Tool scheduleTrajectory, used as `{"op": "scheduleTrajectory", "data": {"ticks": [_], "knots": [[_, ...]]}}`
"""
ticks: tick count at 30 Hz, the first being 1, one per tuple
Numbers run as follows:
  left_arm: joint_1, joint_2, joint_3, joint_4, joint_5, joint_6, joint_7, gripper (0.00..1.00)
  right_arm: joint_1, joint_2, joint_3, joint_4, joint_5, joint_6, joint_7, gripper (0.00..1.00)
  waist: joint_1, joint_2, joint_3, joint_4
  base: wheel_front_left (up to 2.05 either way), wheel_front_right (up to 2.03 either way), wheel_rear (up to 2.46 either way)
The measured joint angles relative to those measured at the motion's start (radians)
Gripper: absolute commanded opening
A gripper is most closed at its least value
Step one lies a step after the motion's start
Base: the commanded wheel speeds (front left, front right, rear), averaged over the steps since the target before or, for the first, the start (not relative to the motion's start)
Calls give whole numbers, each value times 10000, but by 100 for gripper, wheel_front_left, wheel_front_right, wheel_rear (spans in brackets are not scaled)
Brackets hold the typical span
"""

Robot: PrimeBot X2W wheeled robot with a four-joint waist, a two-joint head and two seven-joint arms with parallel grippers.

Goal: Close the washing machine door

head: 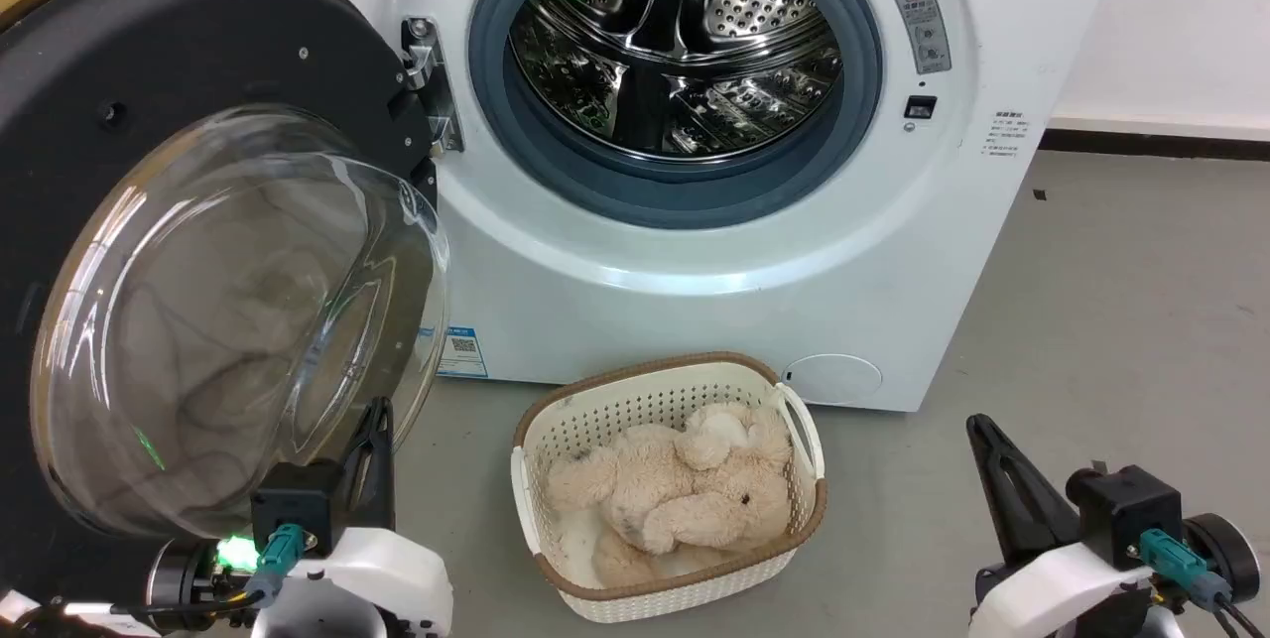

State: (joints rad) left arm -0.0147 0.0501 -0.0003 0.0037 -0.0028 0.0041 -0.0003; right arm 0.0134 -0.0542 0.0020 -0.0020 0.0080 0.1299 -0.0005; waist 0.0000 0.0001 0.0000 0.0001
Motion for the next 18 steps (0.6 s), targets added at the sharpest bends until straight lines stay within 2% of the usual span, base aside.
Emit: {"op": "scheduleTrajectory", "data": {"ticks": [18], "knots": [[2,-2,-4,0,0,0,0,0,-15,2,-4,0,-2,0,0,0,0,-1,0,0,0,0,0]]}}
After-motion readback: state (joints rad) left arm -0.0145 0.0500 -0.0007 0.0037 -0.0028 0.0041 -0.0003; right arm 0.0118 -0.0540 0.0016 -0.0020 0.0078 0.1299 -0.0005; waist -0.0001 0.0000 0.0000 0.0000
